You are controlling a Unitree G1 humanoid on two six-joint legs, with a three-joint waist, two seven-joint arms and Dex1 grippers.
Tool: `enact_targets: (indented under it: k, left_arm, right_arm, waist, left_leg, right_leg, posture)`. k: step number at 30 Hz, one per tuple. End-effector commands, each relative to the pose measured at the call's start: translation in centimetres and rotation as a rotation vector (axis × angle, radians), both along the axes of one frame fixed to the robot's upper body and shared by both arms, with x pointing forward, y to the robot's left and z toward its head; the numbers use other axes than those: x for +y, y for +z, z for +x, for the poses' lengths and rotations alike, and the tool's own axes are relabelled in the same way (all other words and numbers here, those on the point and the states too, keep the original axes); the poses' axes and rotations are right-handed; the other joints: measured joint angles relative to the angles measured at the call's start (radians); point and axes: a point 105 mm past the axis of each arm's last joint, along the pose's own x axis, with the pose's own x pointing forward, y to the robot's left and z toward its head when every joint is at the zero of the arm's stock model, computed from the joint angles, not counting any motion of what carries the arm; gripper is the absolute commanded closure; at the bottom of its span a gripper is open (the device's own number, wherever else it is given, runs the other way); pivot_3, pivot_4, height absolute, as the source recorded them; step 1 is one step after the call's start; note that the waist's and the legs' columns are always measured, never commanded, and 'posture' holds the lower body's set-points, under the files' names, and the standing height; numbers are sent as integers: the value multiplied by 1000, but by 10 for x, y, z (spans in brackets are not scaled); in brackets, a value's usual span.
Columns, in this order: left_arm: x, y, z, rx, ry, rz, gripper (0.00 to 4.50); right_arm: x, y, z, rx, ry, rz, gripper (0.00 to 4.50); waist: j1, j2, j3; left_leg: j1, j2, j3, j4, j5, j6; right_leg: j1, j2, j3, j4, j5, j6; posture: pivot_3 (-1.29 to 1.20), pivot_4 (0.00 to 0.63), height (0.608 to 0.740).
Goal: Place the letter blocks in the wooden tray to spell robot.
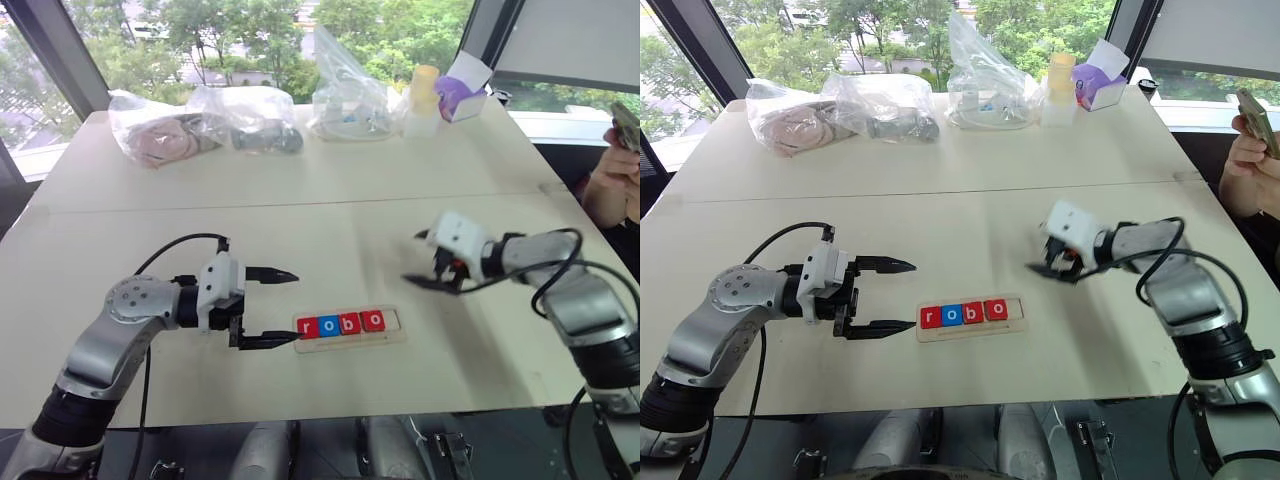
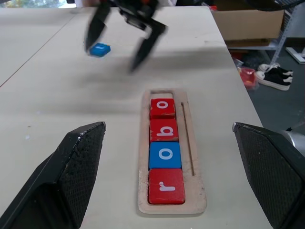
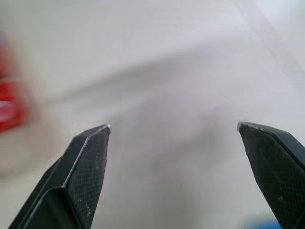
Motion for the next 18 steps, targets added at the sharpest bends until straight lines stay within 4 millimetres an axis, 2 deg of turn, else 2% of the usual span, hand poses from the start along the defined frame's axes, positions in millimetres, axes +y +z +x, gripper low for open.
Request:
enact_targets:
  k: [1,5,8,12,18]
  left_arm:
    - [-3,6,-2,-37,-17,-7,0]
    - [-3,4,-3,-37,-17,-8,0]
    - [-4,3,-2,-39,-19,-11,0]
    - [-6,1,0,-41,-24,-17,0]
    - [-9,0,2,-44,-29,-24,0]
  right_arm:
    - [-22,23,19,-102,-204,85,112]
    - [-45,25,28,-140,-515,210,112]
    - [-43,19,25,-120,-613,306,112]
    - [-41,-3,22,-58,-810,419,112]
    - [-24,-23,20,22,-901,516,112]
  waist:
    - [0,0,0]
    - [-1,0,0]
    - [-1,0,0]
    - [-3,0,0]
    - [-3,1,0]
  left_leg:
    - [0,0,0,0,0,0]
    - [0,0,0,-1,0,0]
    - [0,0,0,-1,0,0]
    - [0,0,0,-2,0,0]
    - [0,0,0,-2,0,0]
  right_leg:
    - [0,0,0,0,0,0]
    - [-1,0,1,0,0,0]
    - [-1,0,1,0,0,0]
    - [-2,1,1,1,0,0]
    - [-2,3,1,1,0,0]
  posture:
    - [0,150,740]
    - [0,150,740]
    - [0,150,740]
    - [0,150,740]
    - [0,150,740]
